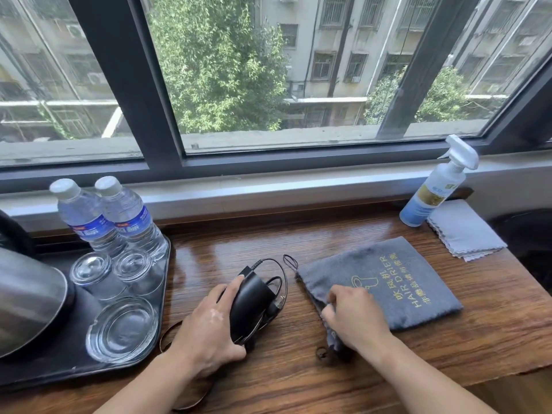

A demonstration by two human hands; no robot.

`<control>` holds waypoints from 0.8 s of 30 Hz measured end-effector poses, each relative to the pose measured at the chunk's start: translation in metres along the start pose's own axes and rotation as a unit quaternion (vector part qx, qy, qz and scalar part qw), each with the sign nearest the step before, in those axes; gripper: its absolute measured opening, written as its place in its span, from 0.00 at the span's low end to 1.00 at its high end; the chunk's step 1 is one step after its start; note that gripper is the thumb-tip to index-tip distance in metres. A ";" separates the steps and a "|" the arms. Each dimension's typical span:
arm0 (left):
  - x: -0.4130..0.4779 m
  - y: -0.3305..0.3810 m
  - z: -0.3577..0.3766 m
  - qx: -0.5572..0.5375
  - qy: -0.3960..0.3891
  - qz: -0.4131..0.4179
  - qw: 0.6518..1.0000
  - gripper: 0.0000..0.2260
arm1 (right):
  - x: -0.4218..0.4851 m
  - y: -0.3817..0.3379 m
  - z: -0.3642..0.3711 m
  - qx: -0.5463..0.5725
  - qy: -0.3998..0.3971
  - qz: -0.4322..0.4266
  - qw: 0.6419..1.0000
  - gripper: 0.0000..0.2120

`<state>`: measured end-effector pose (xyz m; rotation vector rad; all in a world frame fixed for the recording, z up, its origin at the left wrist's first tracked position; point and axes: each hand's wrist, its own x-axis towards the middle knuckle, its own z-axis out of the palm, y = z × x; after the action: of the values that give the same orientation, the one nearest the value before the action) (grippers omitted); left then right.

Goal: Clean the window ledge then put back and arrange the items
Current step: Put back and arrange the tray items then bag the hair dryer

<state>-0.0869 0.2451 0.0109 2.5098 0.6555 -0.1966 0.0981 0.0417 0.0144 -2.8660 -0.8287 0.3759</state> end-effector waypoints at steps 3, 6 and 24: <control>-0.001 -0.002 -0.003 -0.020 -0.004 0.031 0.999 0.54 | 0.006 0.008 -0.003 0.141 0.013 0.000 0.990 0.09; -0.001 -0.001 -0.006 -0.020 -0.012 0.073 0.997 0.54 | 0.009 0.015 -0.010 0.223 0.011 -0.010 0.975 0.09; 0.037 0.038 0.016 0.022 -0.054 0.172 0.983 0.55 | 0.011 0.025 -0.015 0.301 0.116 0.045 0.945 0.09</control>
<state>-0.0361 0.2239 0.0048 2.5846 0.1698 -0.2188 0.1237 0.0262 0.0216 -2.3164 -0.4401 0.2391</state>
